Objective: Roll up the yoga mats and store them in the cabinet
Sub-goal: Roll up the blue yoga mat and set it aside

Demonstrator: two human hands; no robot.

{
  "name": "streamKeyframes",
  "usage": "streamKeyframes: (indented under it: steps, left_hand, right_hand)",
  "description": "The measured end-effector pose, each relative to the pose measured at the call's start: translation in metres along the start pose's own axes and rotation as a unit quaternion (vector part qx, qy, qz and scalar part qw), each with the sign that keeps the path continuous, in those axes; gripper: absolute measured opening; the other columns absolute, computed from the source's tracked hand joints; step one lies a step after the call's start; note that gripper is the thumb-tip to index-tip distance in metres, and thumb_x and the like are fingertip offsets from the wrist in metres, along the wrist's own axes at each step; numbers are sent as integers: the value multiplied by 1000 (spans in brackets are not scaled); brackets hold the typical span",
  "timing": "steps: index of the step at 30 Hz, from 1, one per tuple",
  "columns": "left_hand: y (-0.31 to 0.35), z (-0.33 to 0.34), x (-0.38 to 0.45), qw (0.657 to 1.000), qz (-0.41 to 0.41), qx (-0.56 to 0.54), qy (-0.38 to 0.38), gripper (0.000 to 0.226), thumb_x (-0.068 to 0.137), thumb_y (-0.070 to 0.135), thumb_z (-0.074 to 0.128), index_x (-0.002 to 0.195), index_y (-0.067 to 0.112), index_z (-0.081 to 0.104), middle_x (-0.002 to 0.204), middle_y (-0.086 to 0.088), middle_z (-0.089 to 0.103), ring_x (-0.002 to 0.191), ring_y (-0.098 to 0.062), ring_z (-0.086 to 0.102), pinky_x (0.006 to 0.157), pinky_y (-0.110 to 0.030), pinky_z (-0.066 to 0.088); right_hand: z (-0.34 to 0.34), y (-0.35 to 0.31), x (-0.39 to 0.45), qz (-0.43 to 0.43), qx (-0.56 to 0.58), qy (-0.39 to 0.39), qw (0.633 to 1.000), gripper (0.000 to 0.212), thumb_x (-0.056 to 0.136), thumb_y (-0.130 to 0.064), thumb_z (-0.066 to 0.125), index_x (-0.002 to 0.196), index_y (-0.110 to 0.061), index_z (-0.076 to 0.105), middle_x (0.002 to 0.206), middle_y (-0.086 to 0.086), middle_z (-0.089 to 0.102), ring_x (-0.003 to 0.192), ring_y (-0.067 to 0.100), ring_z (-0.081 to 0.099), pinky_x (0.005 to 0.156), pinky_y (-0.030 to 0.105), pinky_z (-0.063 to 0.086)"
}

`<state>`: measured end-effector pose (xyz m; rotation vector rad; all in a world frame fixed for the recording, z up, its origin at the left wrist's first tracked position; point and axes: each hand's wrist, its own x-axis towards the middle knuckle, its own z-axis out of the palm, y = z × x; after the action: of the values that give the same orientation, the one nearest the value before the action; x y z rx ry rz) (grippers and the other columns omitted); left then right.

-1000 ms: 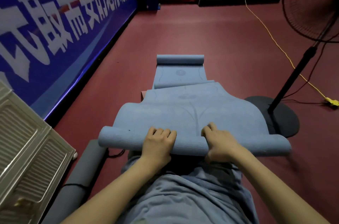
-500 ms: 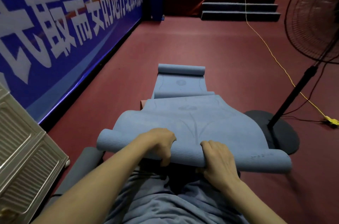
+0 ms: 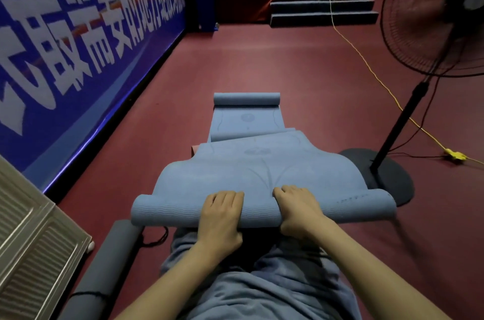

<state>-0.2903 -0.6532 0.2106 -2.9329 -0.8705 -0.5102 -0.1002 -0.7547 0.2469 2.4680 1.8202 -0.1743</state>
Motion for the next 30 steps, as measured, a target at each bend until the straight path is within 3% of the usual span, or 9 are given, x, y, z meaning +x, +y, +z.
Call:
streamKeyframes:
  steps: [3,7,11,14,16,19,22,27,30]
  left_hand:
    - [3,-3,6,1000,-15,-4,7,62,44,22,67,106,17,66,95,1,64,85,-28,59,79,-37,41]
    - [5,-6,10,1000,-25,-13,-5,61,44,23,67,105,17,66,94,1,63,84,-28,58,79,-36,39]
    - [9,2,-2,1000,-11,-5,19,75,53,14,68,127,7,63,119,-8,63,106,-32,59,102,-41,41]
    - [14,9,-13,999,-14,29,27,72,69,10,53,140,2,56,135,-13,57,124,-36,53,115,-48,33]
    - [12,13,-10,998,-15,59,29,64,76,11,44,138,3,58,132,-13,58,119,-35,54,113,-47,35]
    - [4,17,2,994,-1,101,46,46,85,12,51,129,6,62,120,-11,63,105,-32,59,98,-43,41]
    - [-5,20,14,991,27,113,62,39,82,10,54,120,8,65,108,-8,66,94,-30,62,83,-40,41]
    - [-15,16,29,994,49,99,21,53,56,15,74,108,13,65,94,-2,65,83,-28,61,72,-39,41]
    - [-18,7,40,993,41,96,-58,73,42,49,87,104,18,63,92,1,65,81,-25,61,74,-39,35]
  right_hand:
    - [-7,8,9,-7,5,-44,999,63,65,-30,78,121,-22,51,117,4,60,108,30,60,87,37,48]
    - [-13,14,18,-7,23,-84,996,75,60,-37,84,125,-25,50,121,3,61,110,29,60,84,36,48]
    - [-25,15,24,-1,51,-136,989,76,58,-33,87,124,-26,50,122,3,64,109,29,62,86,37,52]
    - [-32,14,27,3,65,-170,983,79,56,-29,89,125,-28,52,125,2,64,109,28,62,89,38,53]
    - [-36,13,29,4,72,-178,981,81,56,-28,90,127,-28,53,128,0,63,110,28,62,90,39,54]
    - [-35,13,28,7,79,-169,982,85,56,-31,93,130,-27,52,130,-1,62,114,27,62,90,36,52]
    - [-28,14,26,8,82,-110,990,91,54,-39,94,131,-26,48,129,-2,58,116,24,56,85,34,47]
    - [-13,16,24,-9,80,-17,997,79,51,-42,90,108,-29,37,111,-6,47,98,19,43,75,37,39]
    - [-18,15,29,-9,77,-26,997,77,51,-42,89,107,-29,38,109,-3,55,94,22,49,72,37,38]
